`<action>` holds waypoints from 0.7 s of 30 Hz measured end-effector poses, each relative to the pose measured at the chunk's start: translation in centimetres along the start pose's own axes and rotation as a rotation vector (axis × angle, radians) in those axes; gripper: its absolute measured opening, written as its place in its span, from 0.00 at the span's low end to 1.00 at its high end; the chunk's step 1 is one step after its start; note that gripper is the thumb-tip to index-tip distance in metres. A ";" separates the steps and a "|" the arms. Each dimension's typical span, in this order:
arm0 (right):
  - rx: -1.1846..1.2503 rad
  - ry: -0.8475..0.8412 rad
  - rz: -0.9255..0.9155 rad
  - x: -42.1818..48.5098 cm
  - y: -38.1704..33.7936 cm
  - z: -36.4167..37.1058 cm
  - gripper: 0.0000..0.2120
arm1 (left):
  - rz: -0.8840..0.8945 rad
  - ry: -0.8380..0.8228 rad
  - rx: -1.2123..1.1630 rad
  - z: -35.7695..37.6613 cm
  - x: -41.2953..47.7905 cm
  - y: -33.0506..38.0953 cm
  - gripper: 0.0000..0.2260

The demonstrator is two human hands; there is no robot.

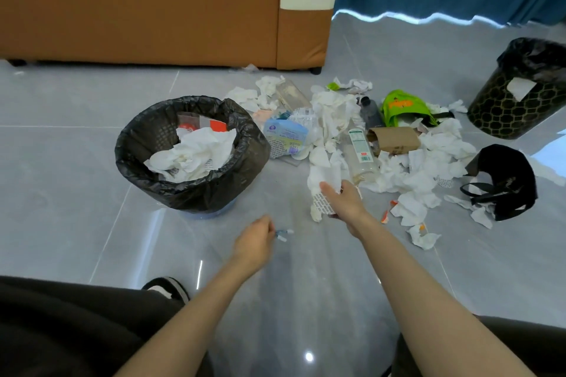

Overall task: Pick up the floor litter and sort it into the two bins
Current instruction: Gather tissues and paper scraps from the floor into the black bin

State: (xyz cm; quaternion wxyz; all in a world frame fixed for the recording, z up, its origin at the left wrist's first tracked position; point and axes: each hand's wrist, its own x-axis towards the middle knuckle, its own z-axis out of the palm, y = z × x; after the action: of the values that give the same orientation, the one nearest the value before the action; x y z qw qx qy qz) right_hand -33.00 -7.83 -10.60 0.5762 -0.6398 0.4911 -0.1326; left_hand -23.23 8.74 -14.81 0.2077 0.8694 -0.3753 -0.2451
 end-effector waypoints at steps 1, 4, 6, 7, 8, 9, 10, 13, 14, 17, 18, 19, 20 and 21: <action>0.020 0.001 -0.040 0.2 -1.8 0.4 0.15 | 0.010 0.088 -0.070 -1.7 0.4 0.6 0.03; 0.088 -0.027 -0.125 0.5 -6.9 1.8 0.16 | 0.070 0.309 -0.222 -6.9 0.9 2.2 0.03; 0.136 -0.078 -0.123 0.5 -9.8 3.4 0.16 | 0.066 0.417 -0.265 -10.5 0.9 2.3 0.02; 0.162 -0.111 -0.114 0.4 -11.0 4.2 0.15 | 0.054 0.462 -0.263 -11.9 0.9 2.1 0.02; 0.185 -0.150 -0.102 0.2 -12.2 5.3 0.15 | 0.040 0.510 -0.250 -13.4 0.9 1.6 0.02; 0.200 -0.188 -0.087 0.1 -13.1 6.5 0.15 | 0.027 0.553 -0.235 -14.7 0.9 1.0 0.01; 0.215 -0.222 -0.074 -0.1 -13.9 7.7 0.15 | 0.007 0.585 -0.222 -15.7 1.0 0.3 0.01; 0.229 -0.319 -0.052 -0.8 -15.8 11.3 0.14 | -0.096 0.626 -0.199 -17.8 1.4 -2.1 0.03; 0.225 -0.360 -0.042 -0.8 -16.2 12.5 0.14 | -0.127 0.620 -0.200 -18.2 1.6 -3.0 0.03; 0.172 -0.519 -0.022 -1.5 -17.0 14.7 0.16 | -0.169 0.546 -0.220 -18.6 2.1 -5.2 0.09; 0.132 -0.552 -0.024 -1.7 -17.0 15.0 0.18 | -0.170 0.517 -0.204 -18.5 2.2 -5.6 0.11; 0.074 -0.560 -0.044 -1.8 -16.8 15.1 0.21 | -0.169 0.502 -0.181 -18.4 2.2 -5.9 0.12; 0.010 -0.542 -0.077 -1.8 -16.5 15.2 0.23 | -0.168 0.503 -0.168 -18.3 2.3 -6.1 0.13; -0.047 -0.502 -0.116 -1.6 -16.1 15.1 0.24 | -0.169 0.513 -0.173 -18.1 2.3 -6.2 0.13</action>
State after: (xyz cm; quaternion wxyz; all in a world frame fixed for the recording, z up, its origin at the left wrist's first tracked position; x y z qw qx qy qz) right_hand -15.04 0.25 -0.49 0.6564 -0.6930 0.2981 0.0090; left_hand -7.91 14.15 -4.48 0.3480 0.9104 -0.2143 -0.0648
